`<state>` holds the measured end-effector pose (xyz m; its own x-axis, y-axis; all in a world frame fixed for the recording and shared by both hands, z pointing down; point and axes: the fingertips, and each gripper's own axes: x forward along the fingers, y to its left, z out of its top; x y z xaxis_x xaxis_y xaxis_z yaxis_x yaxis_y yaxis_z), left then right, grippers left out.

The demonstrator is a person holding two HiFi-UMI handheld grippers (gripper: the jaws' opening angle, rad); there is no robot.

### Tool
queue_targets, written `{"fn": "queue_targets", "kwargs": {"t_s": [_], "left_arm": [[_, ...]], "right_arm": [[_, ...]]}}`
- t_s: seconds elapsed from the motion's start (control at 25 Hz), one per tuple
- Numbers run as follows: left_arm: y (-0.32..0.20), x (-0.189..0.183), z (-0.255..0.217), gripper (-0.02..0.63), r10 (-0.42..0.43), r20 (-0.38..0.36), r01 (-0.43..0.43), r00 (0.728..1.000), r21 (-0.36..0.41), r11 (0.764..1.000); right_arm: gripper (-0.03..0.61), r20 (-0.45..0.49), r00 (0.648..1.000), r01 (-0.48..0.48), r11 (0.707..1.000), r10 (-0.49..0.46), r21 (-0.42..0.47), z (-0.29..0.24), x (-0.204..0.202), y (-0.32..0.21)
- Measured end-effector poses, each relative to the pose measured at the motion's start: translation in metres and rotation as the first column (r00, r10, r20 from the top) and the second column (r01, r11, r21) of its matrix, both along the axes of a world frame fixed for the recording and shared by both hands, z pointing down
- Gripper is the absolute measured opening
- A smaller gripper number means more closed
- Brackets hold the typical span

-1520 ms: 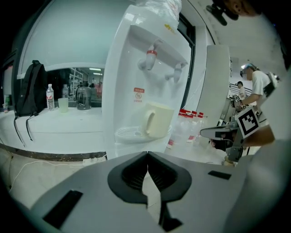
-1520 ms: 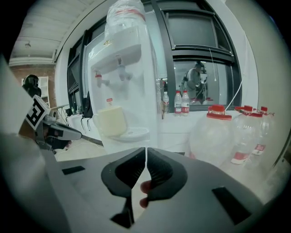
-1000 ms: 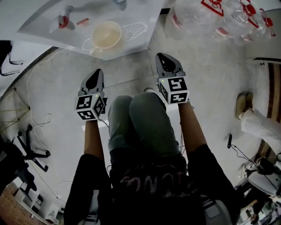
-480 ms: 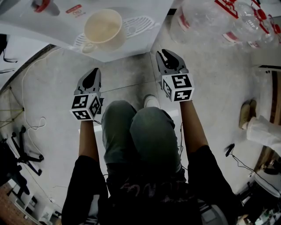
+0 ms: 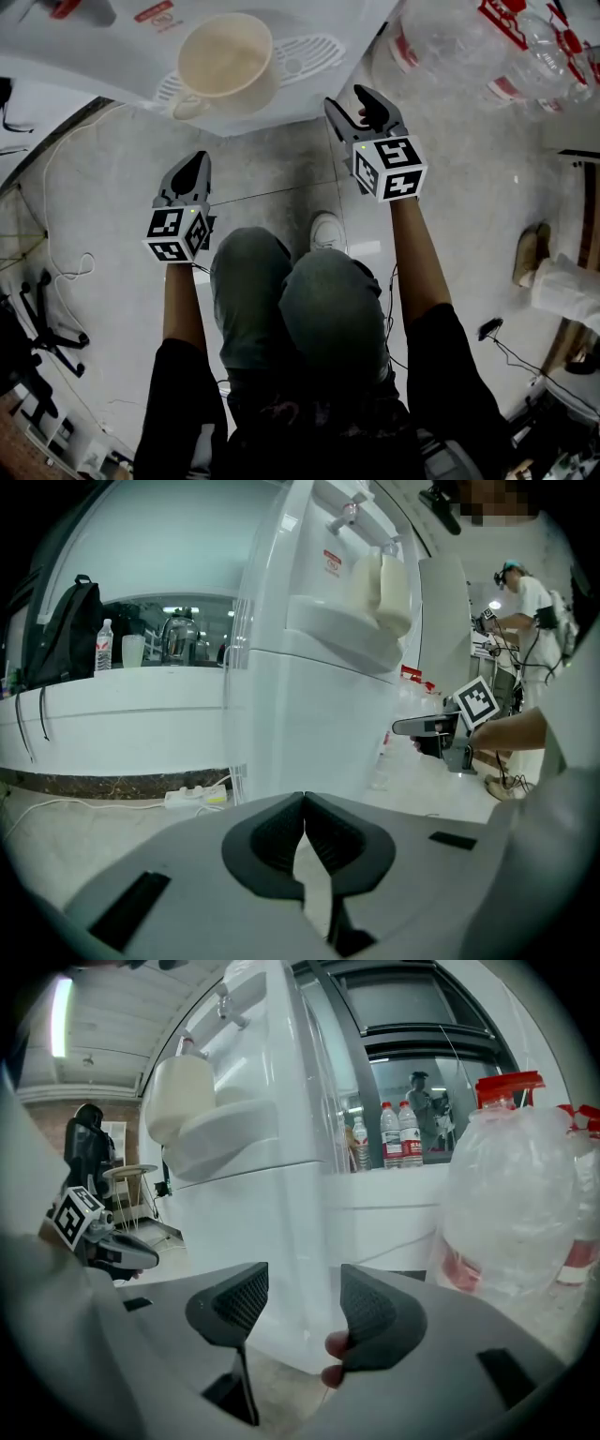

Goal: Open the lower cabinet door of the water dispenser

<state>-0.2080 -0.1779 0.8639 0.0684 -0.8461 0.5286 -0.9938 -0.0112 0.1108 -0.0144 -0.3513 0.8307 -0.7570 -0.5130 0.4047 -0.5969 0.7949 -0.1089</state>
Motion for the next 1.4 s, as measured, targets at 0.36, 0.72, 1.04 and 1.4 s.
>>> {"fn": "queue_targets", "kwargs": {"t_s": [0.36,0.72,1.04,1.4], "left_arm": [[0.002,-0.002,0.008,0.012,0.030,0.014,-0.030,0.999,-0.016,0.999],[0.007,-0.003,0.004,0.012,0.043,0.014,-0.043,0.999,0.001,0.999],[0.013,0.003,0.004,0.012,0.070,0.011,-0.070,0.998,-0.003,0.998],[0.014,0.008,0.000,0.012,0.085,0.002,-0.085,0.996,0.010,0.996]], "right_arm": [[0.275,0.027,0.996,0.087,0.996,-0.087,0.008,-0.003,-0.016,-0.015],[0.258,-0.017,0.992,0.126,0.992,-0.126,0.028,-0.006,-0.023,-0.016],[0.242,-0.051,0.995,0.081,0.996,-0.080,0.031,-0.007,-0.022,-0.013],[0.227,-0.065,0.996,0.063,0.997,-0.060,0.038,-0.008,-0.020,-0.008]]}}
